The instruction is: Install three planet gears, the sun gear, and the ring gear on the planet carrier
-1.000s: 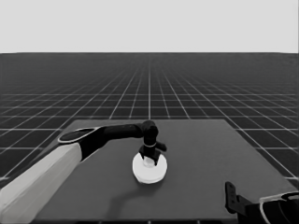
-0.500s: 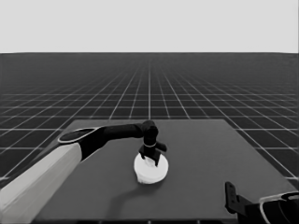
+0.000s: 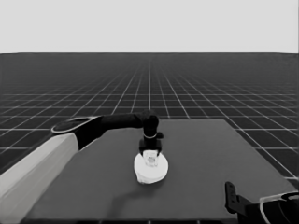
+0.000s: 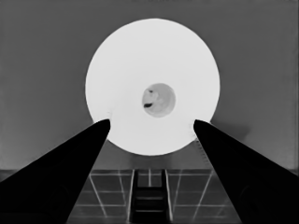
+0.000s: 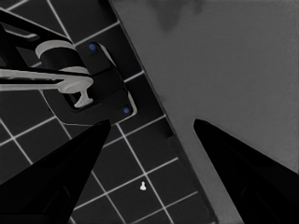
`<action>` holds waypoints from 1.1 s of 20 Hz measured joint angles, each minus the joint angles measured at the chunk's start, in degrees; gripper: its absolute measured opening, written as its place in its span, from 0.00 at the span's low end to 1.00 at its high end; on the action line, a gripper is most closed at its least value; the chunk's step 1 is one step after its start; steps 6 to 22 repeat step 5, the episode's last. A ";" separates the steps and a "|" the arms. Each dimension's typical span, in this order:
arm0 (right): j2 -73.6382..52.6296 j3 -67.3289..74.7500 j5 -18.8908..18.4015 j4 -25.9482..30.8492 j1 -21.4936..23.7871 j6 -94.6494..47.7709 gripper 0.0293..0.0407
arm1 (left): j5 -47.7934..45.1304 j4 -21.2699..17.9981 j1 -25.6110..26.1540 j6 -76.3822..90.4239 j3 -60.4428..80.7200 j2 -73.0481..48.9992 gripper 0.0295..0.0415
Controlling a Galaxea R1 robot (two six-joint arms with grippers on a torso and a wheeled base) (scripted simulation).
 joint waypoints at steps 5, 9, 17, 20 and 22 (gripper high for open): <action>45.26 -35.41 -22.97 33.04 26.25 64.78 0.82 | -45.74 8.94 -16.33 88.26 69.62 -68.93 0.77; 45.26 -35.41 -22.97 33.04 26.25 64.78 0.82 | -45.74 8.94 -16.33 88.26 69.62 -68.93 0.77; 45.26 -35.41 -22.97 33.04 26.25 64.78 0.82 | -45.74 8.94 -16.33 88.26 69.62 -68.93 0.77; 45.26 -35.41 -22.97 33.04 26.25 64.78 0.82 | -45.74 8.94 -16.33 88.26 69.62 -68.93 0.77; 45.26 -35.41 -22.97 33.04 26.25 64.78 0.82 | -45.74 8.94 -16.33 88.26 69.62 -68.93 0.77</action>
